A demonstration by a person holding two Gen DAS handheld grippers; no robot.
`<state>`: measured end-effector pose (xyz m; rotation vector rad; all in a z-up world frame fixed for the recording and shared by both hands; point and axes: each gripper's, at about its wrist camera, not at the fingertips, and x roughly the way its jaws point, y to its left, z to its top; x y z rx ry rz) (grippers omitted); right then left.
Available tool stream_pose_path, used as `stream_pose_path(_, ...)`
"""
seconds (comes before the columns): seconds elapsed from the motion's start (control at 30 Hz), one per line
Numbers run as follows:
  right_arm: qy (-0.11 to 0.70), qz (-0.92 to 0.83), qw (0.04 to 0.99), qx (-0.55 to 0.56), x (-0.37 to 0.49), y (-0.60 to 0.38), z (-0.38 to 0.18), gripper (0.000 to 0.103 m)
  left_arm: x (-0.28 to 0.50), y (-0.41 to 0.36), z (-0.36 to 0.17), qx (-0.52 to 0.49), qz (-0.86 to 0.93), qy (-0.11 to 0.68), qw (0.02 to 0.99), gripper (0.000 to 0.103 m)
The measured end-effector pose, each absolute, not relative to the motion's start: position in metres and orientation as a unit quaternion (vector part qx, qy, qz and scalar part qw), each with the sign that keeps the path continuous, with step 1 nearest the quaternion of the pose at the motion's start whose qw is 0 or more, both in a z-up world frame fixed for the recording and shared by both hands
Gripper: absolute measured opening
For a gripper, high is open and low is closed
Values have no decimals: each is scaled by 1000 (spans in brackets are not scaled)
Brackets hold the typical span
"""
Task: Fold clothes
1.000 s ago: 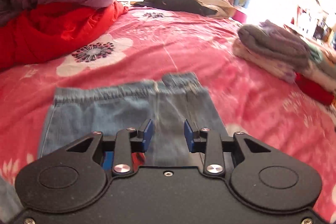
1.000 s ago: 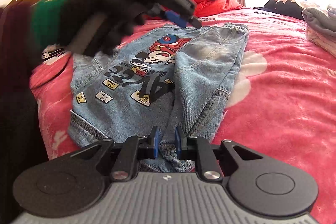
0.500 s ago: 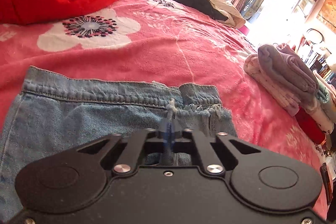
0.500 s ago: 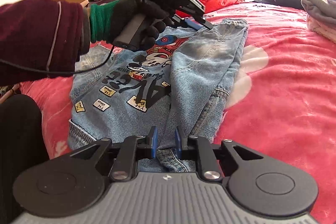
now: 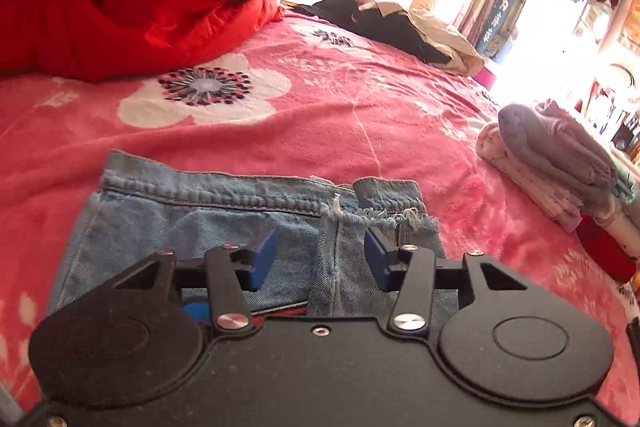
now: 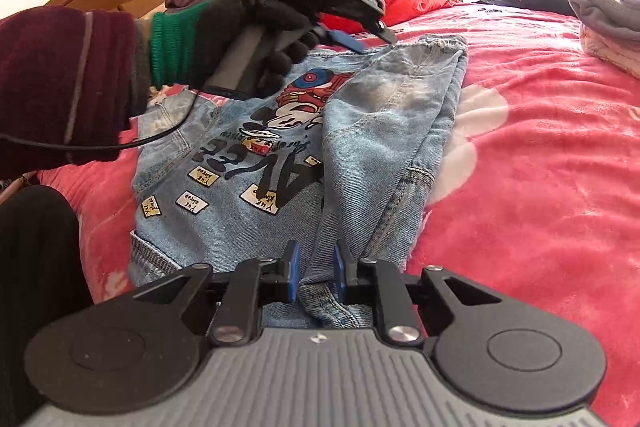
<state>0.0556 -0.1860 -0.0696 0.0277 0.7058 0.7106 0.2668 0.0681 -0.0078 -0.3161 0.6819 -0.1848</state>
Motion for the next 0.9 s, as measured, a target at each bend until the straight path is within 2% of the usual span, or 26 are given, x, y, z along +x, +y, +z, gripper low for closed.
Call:
stream_pose_path(0.13,326,335,883,38,53,-195,-63,21,210,120,3,-215,-48,311,925,47)
stream_pose_path(0.27,313,320,891,81,52,-209,-56,32,128,184,-5,-315,16,298,901,47)
stream_pose_path(0.43,313,295,897,105,52,-215,-56,34,42,203,-26,-373,99,317,866,47)
stream_pose_path(0.6,317,270,901,121,51,-220,-58,35,24,207,-37,-402,131,330,844,47)
stream_pose_path(0.7,320,256,903,131,50,-226,-61,37,22,216,-51,-457,119,334,815,47)
stream_pose_path(0.77,323,247,903,137,49,-230,-62,41,18,217,-62,-488,111,341,796,47)
stream_pose_path(0.9,327,238,904,142,48,-233,-65,43,13,203,-62,-487,96,341,798,46)
